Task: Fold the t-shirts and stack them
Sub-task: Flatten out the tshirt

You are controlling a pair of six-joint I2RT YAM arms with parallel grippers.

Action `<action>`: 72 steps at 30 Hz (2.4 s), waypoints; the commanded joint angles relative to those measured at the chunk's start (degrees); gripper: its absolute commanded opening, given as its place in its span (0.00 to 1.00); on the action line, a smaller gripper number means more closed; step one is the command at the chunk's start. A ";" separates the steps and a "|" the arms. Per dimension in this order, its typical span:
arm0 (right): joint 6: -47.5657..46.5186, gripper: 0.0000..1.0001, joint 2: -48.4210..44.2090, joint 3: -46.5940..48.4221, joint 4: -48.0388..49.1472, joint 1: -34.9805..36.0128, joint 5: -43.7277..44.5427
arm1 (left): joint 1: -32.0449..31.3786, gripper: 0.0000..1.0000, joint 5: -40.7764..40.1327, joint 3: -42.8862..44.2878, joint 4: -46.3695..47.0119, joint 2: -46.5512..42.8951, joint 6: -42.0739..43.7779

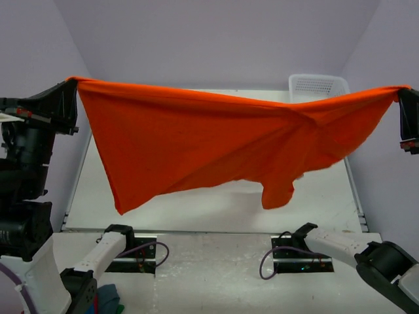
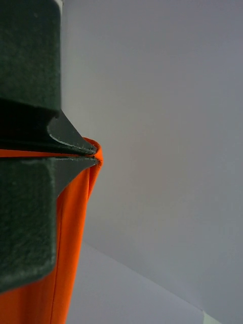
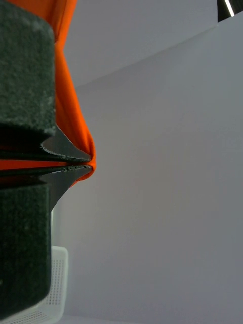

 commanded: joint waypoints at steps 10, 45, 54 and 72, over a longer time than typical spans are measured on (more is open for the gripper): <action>-12.92 0.00 17.49 -0.98 11.89 -2.44 1.42 | 0.18 0.00 -1.99 -9.04 8.70 15.37 2.79; -19.78 0.00 7.66 -2.89 13.39 2.12 1.15 | 1.41 0.00 6.44 14.51 -3.77 17.23 2.88; -16.71 0.00 19.35 -11.14 16.89 -8.14 -7.96 | 1.41 0.00 2.32 -4.01 -0.09 28.11 2.61; -18.20 0.00 60.39 -10.72 23.05 -19.50 -18.09 | 4.22 0.00 -9.02 -22.41 23.56 62.93 5.60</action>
